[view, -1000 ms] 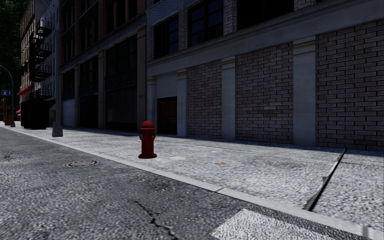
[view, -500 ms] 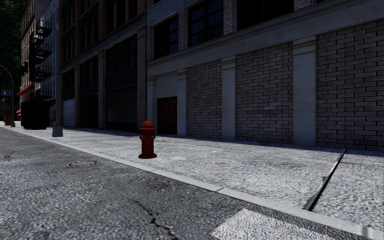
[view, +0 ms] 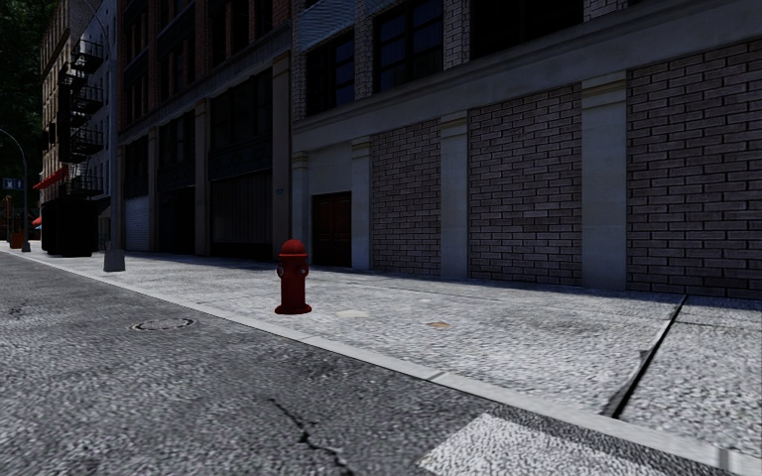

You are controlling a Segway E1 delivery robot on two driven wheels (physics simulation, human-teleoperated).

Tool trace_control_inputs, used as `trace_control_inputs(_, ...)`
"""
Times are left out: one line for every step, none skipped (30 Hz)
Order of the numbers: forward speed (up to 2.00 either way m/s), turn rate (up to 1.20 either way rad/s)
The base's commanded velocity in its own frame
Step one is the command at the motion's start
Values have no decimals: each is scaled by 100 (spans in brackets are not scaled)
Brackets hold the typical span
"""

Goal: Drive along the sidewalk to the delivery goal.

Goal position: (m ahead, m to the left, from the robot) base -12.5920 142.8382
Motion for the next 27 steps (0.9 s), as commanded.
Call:
trace_control_inputs(-31,40)
trace_control_inputs(-31,41)
trace_control_inputs(-31,41)
trace_control_inputs(-31,46)
trace_control_inputs(-31,47)
trace_control_inputs(-32,47)
trace_control_inputs(-41,48)
trace_control_inputs(-41,48)
trace_control_inputs(-43,48)
trace_control_inputs(-44,51)
trace_control_inputs(-44,56)
trace_control_inputs(-44,56)
trace_control_inputs(-44,57)
trace_control_inputs(-44,57)
trace_control_inputs(-44,58)
trace_control_inputs(-44,58)
trace_control_inputs(-44,58)
trace_control_inputs(-43,58)
trace_control_inputs(-43,58)
trace_control_inputs(-43,58)
trace_control_inputs(-43,58)
trace_control_inputs(-43,58)
trace_control_inputs(-43,58)
trace_control_inputs(-43,58)
trace_control_inputs(-43,58)
trace_control_inputs(-43,58)
trace_control_inputs(-43,58)
